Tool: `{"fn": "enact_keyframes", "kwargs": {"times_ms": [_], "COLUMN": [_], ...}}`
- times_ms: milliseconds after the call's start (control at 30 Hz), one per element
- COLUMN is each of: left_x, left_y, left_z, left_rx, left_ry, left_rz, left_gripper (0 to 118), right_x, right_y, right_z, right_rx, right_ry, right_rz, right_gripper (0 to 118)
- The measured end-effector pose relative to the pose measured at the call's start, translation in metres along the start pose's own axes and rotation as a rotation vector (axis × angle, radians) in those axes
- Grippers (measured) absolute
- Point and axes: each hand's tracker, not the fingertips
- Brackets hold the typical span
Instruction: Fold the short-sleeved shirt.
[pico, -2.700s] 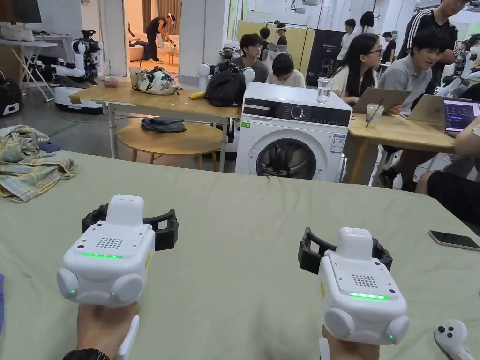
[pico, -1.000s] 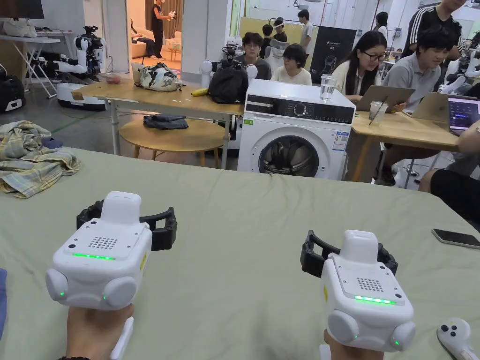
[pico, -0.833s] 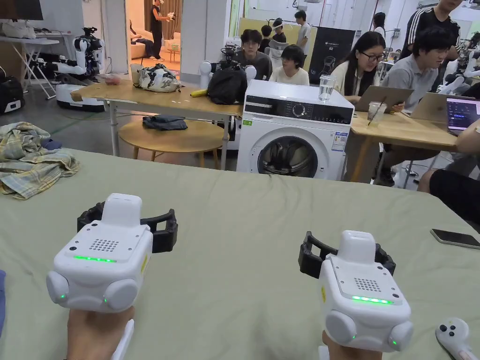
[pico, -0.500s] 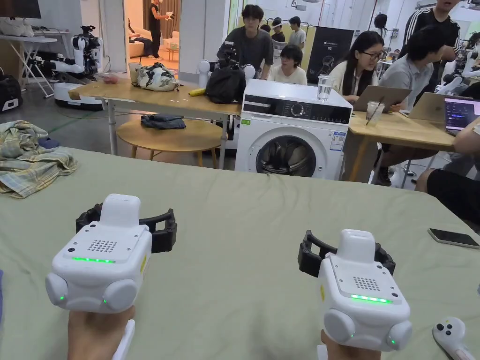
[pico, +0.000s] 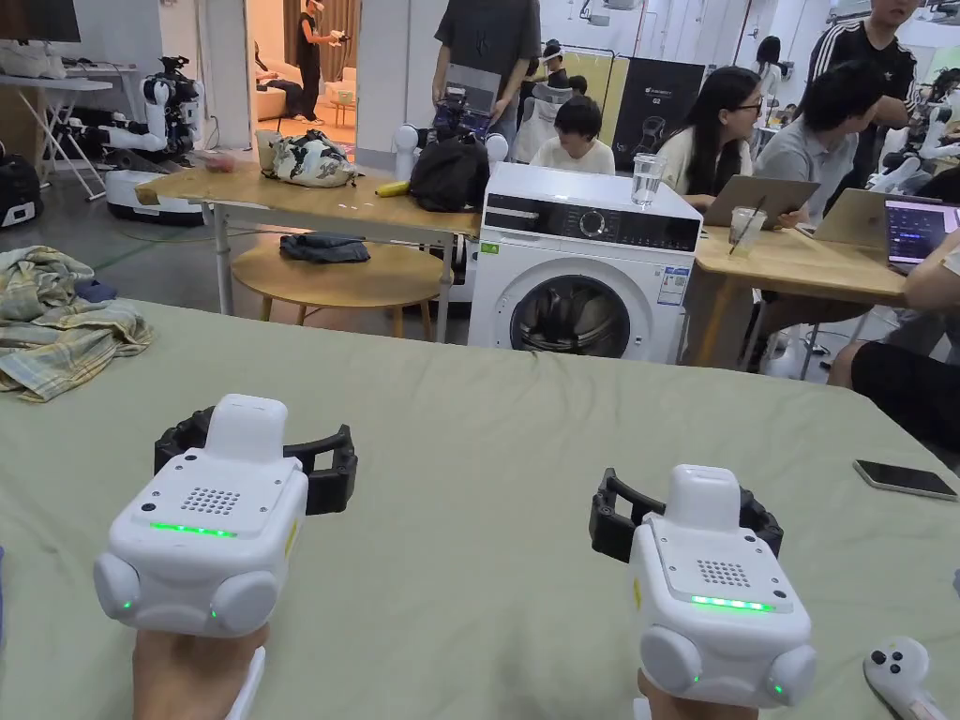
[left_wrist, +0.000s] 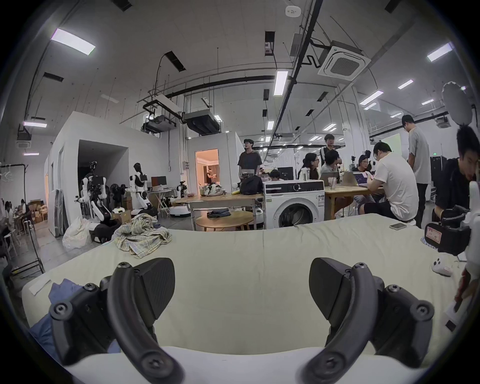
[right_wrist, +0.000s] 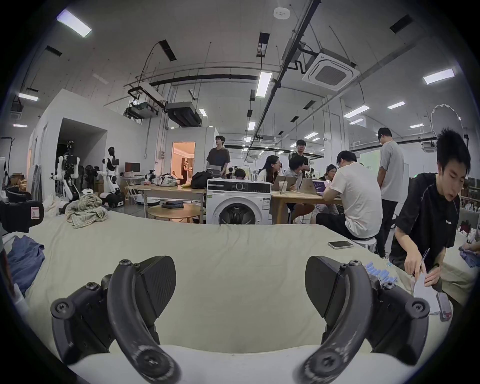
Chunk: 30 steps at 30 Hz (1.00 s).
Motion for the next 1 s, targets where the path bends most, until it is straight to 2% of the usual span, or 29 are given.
{"fn": "enact_keyframes", "kwargs": {"times_ms": [1000], "left_x": [-0.0073], "left_y": [0.0042], "left_z": [0.0027], "left_rx": [0.009], "left_ry": [0.015], "left_rz": [0.064], "left_gripper": [105], "right_x": [-0.0006], "right_y": [0.0049], "right_z": [0.0013], "right_rx": [0.000], "right_ry": [-0.010], "right_rz": [-0.037], "right_gripper": [102]}}
